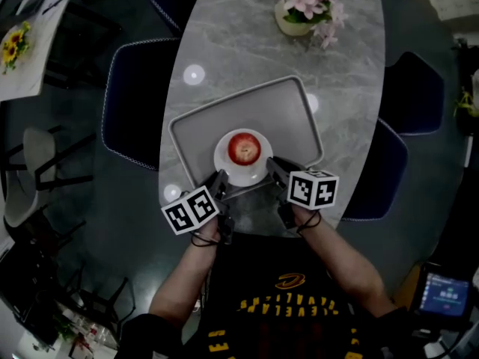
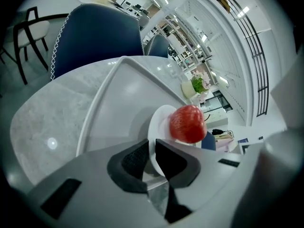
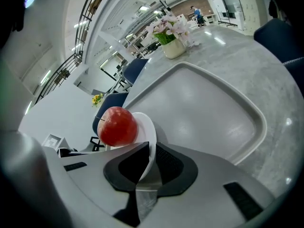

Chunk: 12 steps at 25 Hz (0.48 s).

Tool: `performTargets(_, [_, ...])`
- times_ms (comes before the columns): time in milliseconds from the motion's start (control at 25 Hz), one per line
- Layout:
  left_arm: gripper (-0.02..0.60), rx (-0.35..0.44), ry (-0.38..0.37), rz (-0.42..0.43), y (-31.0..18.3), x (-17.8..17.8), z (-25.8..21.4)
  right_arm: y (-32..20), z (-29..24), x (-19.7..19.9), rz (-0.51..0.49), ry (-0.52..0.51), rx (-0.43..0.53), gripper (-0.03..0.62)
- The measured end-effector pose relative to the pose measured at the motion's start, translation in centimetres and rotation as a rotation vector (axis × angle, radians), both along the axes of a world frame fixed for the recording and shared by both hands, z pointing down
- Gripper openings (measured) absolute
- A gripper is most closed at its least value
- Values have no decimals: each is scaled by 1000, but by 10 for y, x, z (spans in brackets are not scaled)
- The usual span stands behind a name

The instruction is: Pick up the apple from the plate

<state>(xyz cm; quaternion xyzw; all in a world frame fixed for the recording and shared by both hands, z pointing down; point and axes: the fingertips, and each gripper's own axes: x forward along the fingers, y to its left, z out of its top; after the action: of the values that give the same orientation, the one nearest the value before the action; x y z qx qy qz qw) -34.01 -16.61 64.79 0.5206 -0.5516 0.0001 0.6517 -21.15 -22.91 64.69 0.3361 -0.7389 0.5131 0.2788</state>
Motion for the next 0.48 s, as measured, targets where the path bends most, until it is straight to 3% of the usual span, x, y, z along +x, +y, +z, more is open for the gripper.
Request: performTargets(480, [46, 43, -15, 109, 11, 64, -19, 23, -18, 67, 91, -17, 46, 52])
